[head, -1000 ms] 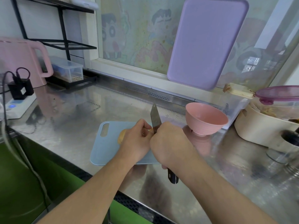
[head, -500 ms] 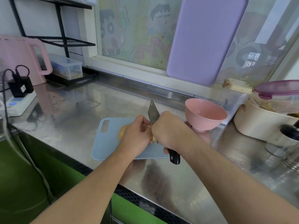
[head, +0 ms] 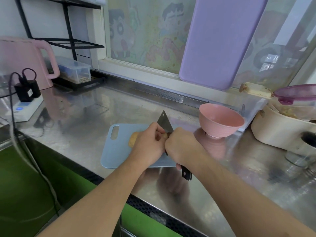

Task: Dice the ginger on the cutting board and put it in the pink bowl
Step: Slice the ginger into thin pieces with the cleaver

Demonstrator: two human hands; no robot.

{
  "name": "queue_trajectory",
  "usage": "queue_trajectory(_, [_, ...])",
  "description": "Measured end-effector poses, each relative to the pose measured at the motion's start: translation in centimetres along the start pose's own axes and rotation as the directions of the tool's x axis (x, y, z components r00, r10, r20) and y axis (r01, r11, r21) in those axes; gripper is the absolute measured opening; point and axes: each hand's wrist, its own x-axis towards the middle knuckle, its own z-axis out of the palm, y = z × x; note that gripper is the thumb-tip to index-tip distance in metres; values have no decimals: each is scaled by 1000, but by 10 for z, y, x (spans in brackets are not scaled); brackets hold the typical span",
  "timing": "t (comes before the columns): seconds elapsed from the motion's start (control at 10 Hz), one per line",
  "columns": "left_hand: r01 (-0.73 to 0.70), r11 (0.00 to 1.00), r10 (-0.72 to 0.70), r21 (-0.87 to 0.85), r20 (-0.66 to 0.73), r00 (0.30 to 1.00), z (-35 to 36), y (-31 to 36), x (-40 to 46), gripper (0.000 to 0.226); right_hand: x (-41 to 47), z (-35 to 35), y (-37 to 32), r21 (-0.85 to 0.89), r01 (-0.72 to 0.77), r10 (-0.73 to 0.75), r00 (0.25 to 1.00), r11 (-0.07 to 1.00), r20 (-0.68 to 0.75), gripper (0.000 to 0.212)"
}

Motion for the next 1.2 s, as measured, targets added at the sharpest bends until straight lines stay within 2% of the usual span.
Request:
queue_trajectory(0.1, [-11,1000,11,-3,-2,1000,2,-3,2,6,2,0,3,-106,2,5,998,994,65,35])
queue_trajectory(0.2, [-6,1000,7,22,-13,1000,1,-5,3,4,4,-5,9,139,-12,6,999,990,44,18])
queue_trajectory(0.3, [2,999,-1,49,-17,1000,1,-6,5,12,1,-15,16,223,34,-14,996,974,-92,23])
queue_trajectory(0.5, [29,999,-29,30,3,1000,4,-9,7,17,11,-37,42,243,26,9,989,970,-146,31])
queue_trajectory(0.7, [-4,998,2,68,25,1000,3,-10,6,22,24,-38,59,270,34,6,989,962,-148,27])
queue_trajectory(0.9, [-121,957,111,263,54,992,4,-11,4,32,35,-34,73,270,7,40,985,963,-169,31])
queue_trajectory(1.0, [-160,922,144,353,73,987,5,-11,3,35,40,-26,82,341,13,47,985,940,-167,32])
queue_trajectory(1.1, [-174,900,149,399,93,984,6,-10,4,45,44,-19,90,340,12,48,985,940,-167,37])
queue_trajectory(1.2, [-186,922,158,339,107,982,8,-8,3,52,44,-18,91,316,9,43,987,949,-155,34])
